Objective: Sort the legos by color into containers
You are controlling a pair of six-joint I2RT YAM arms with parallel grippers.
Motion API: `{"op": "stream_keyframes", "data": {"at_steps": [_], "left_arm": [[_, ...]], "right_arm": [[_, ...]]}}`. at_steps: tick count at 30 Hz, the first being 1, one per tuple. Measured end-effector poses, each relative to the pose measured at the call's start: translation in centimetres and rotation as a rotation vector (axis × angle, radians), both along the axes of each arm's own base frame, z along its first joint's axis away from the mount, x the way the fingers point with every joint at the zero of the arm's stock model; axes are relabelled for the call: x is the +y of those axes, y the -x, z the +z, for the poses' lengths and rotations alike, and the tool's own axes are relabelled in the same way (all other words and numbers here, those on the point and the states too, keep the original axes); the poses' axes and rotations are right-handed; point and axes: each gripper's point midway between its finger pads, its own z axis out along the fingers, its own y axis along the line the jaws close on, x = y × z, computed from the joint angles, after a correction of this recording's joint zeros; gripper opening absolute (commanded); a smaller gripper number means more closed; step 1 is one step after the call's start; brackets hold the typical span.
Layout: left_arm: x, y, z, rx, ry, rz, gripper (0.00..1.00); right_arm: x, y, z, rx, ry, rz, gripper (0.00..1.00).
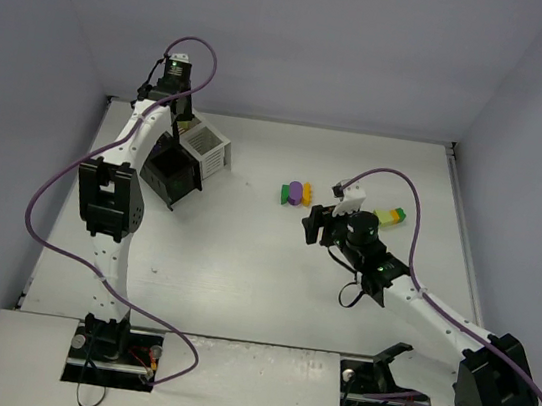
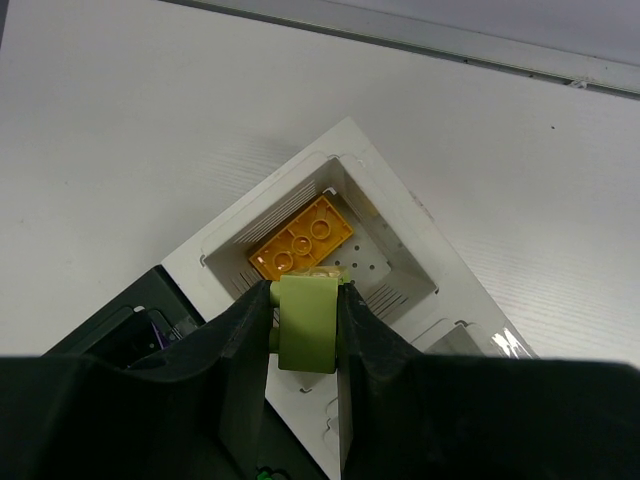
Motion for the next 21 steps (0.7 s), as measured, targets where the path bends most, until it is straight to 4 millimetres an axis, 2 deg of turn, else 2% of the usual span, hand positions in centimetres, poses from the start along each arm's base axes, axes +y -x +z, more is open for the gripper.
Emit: {"op": "stream_keyframes", "data": {"at_steps": [8,11,17,21], "left_arm": [[-0.5,0.2,0.0,0.002,0.022,-0.019,0.11],[-0.8,0.9,0.4,0.006,0.037,-0.029,0.11],[-1.7,2.9,3.4,-0.030,0.059,-0.040,0.11],[-3.0,4.0,5.2,-0.058,0.075,-0.065,0.11]], "right_arm": [[0.0,0.0,0.0,0.001,0.000,0.000,0.64],[0.0,0.0,0.0,0.001,0.001,0.000,0.64],[0.0,0.1,-0.2,0.006,0.003,0.000,0.64],[0.0,0.1,-0.2,0.007,0.003,0.000,0.63]]}}
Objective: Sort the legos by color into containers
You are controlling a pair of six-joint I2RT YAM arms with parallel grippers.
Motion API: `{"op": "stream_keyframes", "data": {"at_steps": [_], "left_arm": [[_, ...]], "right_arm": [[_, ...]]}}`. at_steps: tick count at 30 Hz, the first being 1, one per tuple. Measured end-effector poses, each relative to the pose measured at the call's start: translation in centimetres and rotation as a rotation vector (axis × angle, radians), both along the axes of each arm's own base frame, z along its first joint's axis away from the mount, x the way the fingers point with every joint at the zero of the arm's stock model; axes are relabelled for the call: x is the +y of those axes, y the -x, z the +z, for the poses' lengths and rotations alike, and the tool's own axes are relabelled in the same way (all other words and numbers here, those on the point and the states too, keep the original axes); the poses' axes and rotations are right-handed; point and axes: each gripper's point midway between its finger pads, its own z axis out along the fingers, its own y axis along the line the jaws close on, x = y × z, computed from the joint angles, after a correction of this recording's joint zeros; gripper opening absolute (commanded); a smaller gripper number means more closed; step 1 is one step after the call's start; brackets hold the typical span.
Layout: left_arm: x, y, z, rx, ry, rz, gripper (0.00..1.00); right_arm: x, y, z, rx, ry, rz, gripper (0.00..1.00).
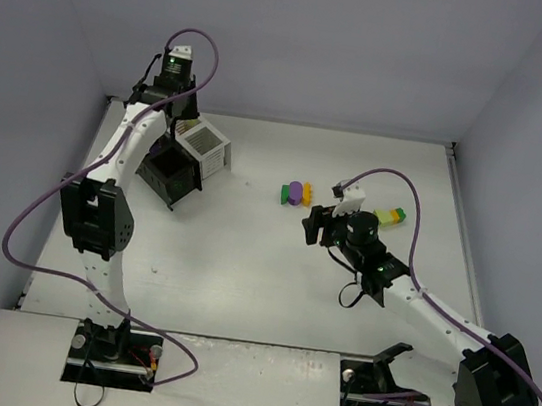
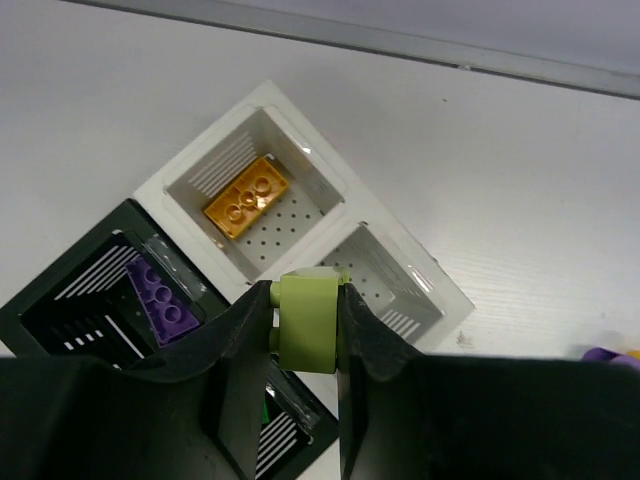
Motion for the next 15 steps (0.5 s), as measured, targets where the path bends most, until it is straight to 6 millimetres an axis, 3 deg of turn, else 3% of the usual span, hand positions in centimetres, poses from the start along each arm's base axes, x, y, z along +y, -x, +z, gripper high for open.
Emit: {"op": "stream_keyframes", "data": {"at_steps": [3,8,15], "left_arm": [[-1.6,0.6,0.1,0.002,0.002,-0.033,0.11],[-3.7,1.6,-1.5,0.048,-0.008,-0.074,0.11],[-4.4,2.1,-2.9,0.085,-0.019,-0.087,0.11]], "right_arm": [[0.0,0.0,0.0,0.001,-0.001,0.000,0.63],[0.0,0.0,0.0,0.001,-0.002,-0.001,0.63],[0.0,0.0,0.0,0.001,-0.002,-0.001,0.63]]}}
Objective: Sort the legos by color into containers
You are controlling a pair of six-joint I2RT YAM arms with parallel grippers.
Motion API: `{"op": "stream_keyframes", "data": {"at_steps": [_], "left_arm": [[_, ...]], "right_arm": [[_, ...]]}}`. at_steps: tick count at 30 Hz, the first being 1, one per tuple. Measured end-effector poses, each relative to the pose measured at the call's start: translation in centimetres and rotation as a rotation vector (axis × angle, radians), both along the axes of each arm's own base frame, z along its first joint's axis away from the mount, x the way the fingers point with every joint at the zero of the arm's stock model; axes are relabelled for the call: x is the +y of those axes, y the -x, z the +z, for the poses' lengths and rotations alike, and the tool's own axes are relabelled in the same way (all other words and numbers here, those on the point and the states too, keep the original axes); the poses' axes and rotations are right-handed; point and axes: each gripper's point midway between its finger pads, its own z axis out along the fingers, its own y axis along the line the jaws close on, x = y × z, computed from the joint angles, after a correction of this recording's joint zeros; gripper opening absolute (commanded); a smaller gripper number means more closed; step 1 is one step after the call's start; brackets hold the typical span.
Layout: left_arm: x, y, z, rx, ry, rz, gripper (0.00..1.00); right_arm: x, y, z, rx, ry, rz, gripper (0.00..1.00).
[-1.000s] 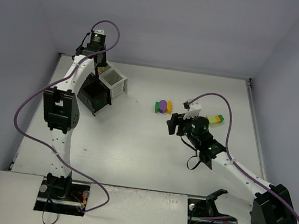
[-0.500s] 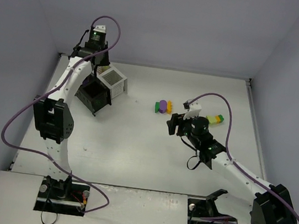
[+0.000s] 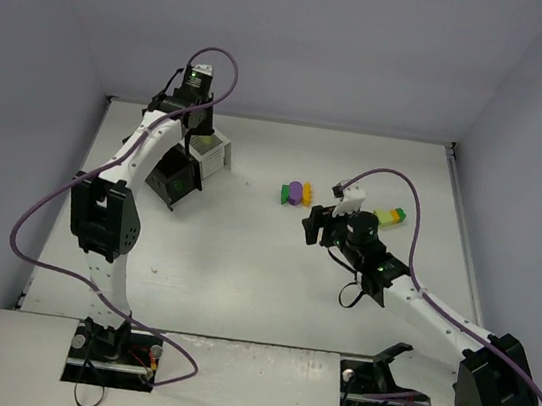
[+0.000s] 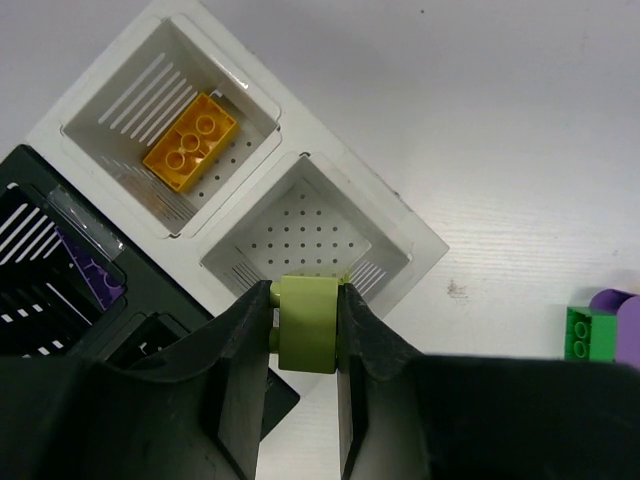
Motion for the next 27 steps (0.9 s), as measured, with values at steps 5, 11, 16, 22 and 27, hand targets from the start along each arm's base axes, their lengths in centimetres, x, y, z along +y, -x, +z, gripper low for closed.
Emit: {"op": "stream_keyframes", "data": {"at_steps": [5,11,16,22,27], "left_arm": [[0.3,0.4,-1.9,0.042,-0.021,0.009,0.11],[0.5,0.3,-2.4,0.050,-0.035,0.019,0.11],[0.7,0.2,-2.8,0.056,-0.042,0.025,0.11],[0.8,0.1,-3.2,0.063,-0.050,0.030,0.11],[0.7,0.1,-3.5,0.068,-0.052,0.025,0.11]], "right_arm": [[0.0,0.0,0.0,0.000,0.000,0.000,0.63],[0.0,0.0,0.0,0.001,0.001,0.000,0.63],[0.0,0.0,-0.1,0.002,0.001,0.000,0.64],[0.0,0.1,-0.2,0.006,0.004,0.000,0.63],[-0.1,0.1,-0.2,0.006,0.004,0.000,0.63]]}}
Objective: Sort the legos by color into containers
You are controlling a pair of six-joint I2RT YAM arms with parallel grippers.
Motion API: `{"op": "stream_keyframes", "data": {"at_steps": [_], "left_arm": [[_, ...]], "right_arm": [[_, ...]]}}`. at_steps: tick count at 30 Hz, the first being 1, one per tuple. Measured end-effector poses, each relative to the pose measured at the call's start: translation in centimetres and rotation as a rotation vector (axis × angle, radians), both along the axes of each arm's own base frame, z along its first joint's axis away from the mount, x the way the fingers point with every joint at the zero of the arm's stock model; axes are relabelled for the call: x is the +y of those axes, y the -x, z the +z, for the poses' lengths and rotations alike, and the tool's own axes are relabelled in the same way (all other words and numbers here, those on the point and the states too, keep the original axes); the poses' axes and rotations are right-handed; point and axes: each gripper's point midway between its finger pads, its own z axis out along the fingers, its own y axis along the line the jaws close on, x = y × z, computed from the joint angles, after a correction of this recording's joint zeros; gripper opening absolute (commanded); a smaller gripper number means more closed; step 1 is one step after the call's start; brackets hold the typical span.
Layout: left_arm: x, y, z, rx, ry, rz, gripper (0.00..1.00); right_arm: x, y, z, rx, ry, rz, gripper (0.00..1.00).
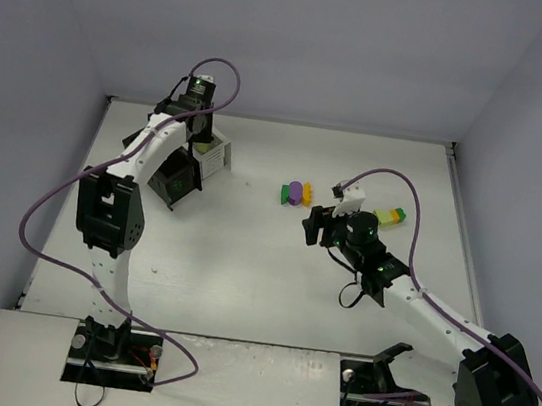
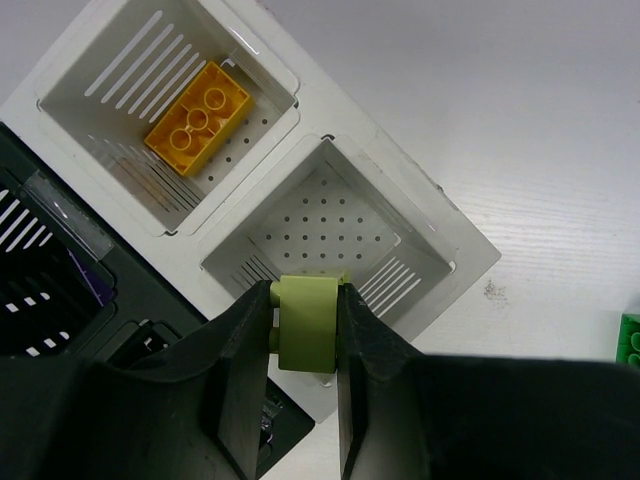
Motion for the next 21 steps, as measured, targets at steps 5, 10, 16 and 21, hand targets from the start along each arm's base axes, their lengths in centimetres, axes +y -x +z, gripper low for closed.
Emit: {"op": "stream_keyframes", "data": {"at_steps": [5,10,16,21], "left_arm": [[-0.1,0.0,-0.3,0.008,-0.002,-0.013,0.11],[-0.2,-0.3,-0.2,0.004,-0.006,-0.022,0.11],[-0.3,-0.8,-0.1,0.000,-0.013,-0.030,0.24],[-0.4,-1.2,-0.4,0.005,-0.018,-0.036,0.37]], "right_arm": [[0.0,0.0,0.0,0.000,0.000,0.000,0.64],[0.0,0.0,0.0,0.001,0.000,0.000,0.64],[0.0,0.0,0.0,0.002,0.001,0.000,0.64],[0.0,0.0,-0.1,0.002,0.001,0.000,0.64]]}}
